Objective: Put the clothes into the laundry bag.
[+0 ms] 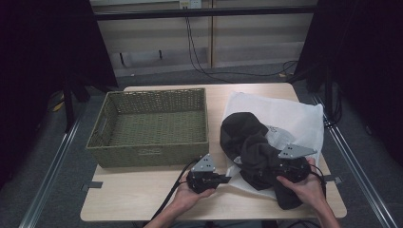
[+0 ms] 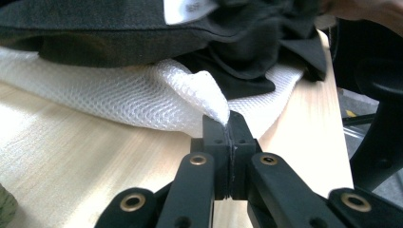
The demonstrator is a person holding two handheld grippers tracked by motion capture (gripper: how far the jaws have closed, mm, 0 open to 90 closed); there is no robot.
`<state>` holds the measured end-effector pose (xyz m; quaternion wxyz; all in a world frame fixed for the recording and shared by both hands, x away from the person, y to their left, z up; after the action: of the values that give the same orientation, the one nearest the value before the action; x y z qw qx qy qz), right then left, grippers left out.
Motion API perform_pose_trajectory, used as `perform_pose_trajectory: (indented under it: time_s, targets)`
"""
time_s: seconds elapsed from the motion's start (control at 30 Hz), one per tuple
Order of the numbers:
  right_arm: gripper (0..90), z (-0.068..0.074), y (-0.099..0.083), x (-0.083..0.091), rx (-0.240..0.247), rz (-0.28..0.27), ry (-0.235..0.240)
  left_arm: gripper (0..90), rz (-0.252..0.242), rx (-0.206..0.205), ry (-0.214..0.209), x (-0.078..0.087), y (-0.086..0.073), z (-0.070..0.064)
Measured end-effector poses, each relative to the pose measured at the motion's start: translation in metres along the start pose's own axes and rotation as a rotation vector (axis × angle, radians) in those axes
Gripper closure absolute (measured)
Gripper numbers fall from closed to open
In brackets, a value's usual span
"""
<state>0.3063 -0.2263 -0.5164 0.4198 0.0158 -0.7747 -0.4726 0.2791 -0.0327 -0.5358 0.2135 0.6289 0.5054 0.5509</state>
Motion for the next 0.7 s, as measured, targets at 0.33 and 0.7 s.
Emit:
perform_pose_trajectory:
  time_s: [0.33, 0.7]
  targets:
    - [59.3, -0.036, 0.004, -0.014, 0.007, -0.035, -0.112, 90.0, 0.007, -0.02, 0.003, 0.01, -0.011, -0.003]
    - [54.7, -0.029, 0.005, -0.017, -0.059, -0.099, -0.016, 72.8, 0.018, 0.013, -0.001, 0.009, -0.015, 0.006]
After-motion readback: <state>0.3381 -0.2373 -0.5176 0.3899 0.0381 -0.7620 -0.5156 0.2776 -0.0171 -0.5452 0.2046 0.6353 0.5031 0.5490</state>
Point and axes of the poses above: each handheld gripper's, and its own axes: x roughly backward along the jaws, y roughly out of its top, z roughly to its left, the point moved 9 cm from there along -x, roughly forward along the jaws, and after that the axes turned 7 degrees about x, right-handed, at the moved point
